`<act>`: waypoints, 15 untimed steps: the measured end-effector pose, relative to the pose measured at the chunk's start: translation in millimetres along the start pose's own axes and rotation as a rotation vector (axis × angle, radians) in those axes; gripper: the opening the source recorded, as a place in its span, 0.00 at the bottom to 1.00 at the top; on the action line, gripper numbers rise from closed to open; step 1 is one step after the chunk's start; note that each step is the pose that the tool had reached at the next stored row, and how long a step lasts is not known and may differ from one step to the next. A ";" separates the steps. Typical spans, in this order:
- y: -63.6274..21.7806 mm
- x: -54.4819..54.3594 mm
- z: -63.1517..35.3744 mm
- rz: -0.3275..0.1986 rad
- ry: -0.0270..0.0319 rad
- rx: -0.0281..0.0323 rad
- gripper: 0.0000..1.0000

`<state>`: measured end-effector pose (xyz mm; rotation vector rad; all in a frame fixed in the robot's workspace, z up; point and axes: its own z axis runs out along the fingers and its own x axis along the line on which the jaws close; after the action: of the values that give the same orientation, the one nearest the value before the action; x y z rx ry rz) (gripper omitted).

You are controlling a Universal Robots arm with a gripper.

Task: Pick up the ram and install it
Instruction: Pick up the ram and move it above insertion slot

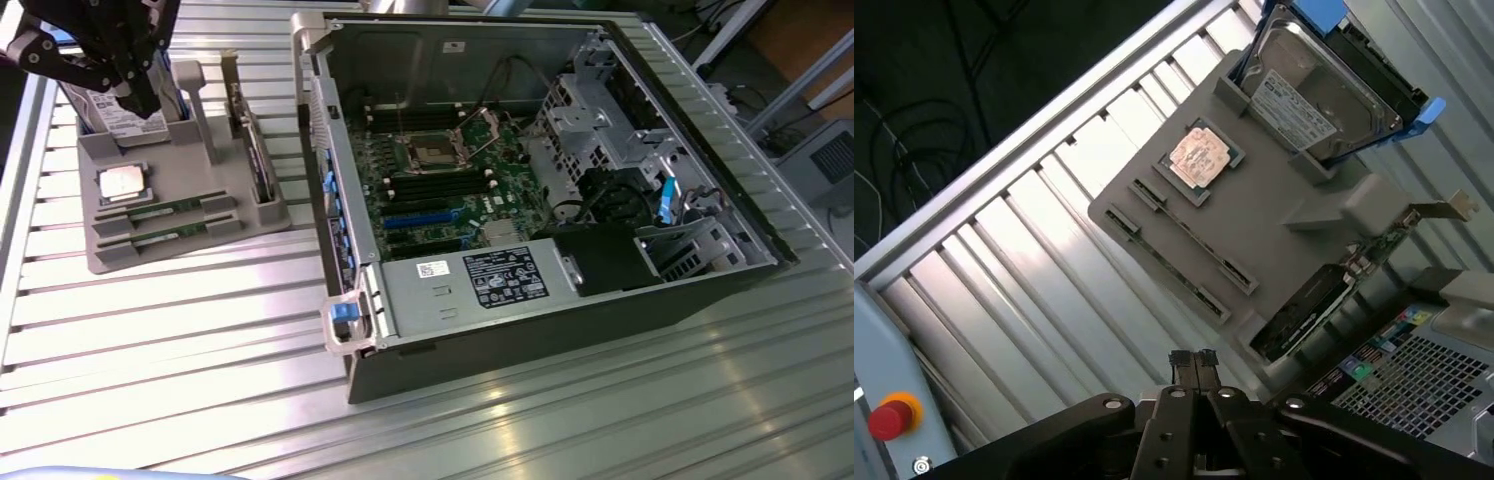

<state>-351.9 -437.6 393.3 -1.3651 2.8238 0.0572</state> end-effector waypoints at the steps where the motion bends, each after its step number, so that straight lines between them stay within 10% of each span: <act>1: 0.0 0.0 0.0 -0.008 0.0004 -0.0002 0.11; 15: 0.0 0.0 0.0 -0.160 0.0055 -0.0028 0.11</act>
<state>-351.9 -437.6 393.3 -1.5877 2.7087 0.0567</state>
